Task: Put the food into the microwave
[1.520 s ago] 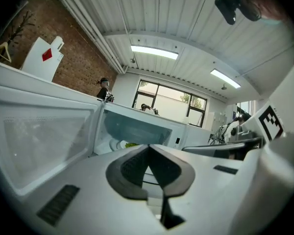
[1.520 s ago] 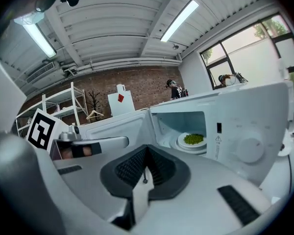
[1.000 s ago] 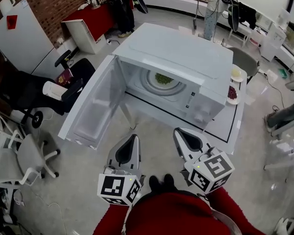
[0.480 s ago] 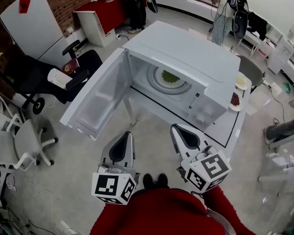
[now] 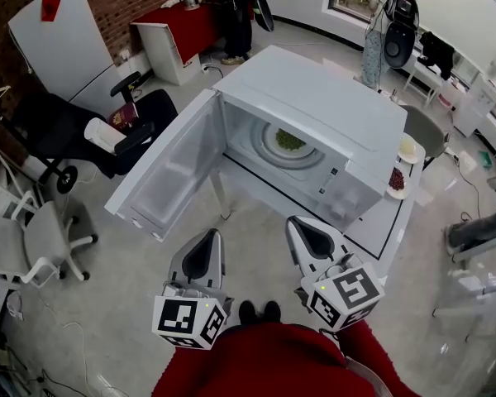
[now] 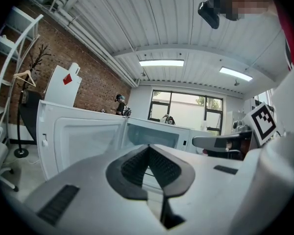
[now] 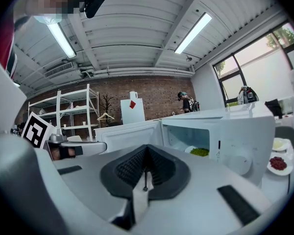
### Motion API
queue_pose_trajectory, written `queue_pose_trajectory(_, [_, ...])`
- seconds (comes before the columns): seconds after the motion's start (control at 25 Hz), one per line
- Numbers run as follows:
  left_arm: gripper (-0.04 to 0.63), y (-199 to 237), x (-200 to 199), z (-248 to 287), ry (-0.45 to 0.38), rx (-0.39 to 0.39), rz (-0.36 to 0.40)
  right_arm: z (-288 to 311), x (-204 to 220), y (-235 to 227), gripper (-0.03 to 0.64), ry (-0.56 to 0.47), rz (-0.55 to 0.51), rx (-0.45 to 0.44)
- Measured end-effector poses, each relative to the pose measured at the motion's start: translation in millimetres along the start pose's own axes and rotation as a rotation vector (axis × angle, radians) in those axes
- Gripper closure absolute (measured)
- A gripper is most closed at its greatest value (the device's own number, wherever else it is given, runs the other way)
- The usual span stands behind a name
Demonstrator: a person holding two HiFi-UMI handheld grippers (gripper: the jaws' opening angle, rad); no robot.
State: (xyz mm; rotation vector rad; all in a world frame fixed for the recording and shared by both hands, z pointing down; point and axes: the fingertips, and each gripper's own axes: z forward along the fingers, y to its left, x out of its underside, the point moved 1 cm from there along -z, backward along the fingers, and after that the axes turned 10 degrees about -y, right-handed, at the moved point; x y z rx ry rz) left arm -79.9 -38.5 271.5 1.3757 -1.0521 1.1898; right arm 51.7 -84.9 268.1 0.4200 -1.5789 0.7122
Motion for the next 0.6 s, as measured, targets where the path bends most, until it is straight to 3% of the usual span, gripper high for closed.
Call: queue_pose_trajectory(0.6, [0.586, 1.3, 2.9, 6.7, 0.006, 0.016, -0.032, 2.1, 1.1, -0.5, 0.603, 0.002, -0.033, 0.004])
